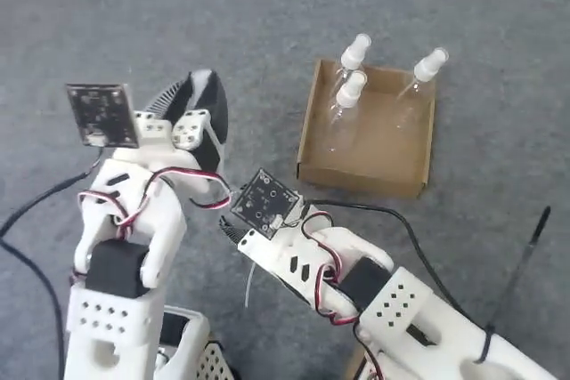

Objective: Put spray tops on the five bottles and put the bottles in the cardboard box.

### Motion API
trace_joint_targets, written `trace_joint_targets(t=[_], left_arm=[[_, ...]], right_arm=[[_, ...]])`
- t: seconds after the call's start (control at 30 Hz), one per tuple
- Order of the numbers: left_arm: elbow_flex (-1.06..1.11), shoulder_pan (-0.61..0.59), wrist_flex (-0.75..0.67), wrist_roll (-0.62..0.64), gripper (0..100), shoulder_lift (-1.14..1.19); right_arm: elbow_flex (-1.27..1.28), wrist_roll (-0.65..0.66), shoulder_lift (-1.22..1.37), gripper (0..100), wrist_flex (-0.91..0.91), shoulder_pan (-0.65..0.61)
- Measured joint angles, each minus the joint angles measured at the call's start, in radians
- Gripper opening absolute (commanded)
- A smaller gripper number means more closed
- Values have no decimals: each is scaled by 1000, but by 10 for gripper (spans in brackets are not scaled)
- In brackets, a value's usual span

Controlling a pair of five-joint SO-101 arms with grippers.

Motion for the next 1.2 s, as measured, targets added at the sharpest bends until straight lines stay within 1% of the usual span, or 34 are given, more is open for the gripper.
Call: trace_joint_targets(t=[0.17,0.23,0.4,0.57,0.7,0.9,1.0,1.2], left_arm=[[0,0,77,2,13,0],[0,0,100,5,13,0],[0,0,124,5,13,0],[0,0,147,5,13,0],[0,0,163,5,14,-6],[5,0,198,5,13,-175],[43,0,206,-26,13,-278],[129,68,196,-44,15,-295]], right_arm=[[29,-2,0,6,0,-2],[29,-31,-2,6,0,-3],[31,-109,-2,6,0,-3],[31,-147,-2,6,0,-3],[31,-153,-2,6,0,-3],[31,-157,-2,6,0,-3],[31,-157,-2,6,0,-3],[31,-157,-2,6,0,-3]])
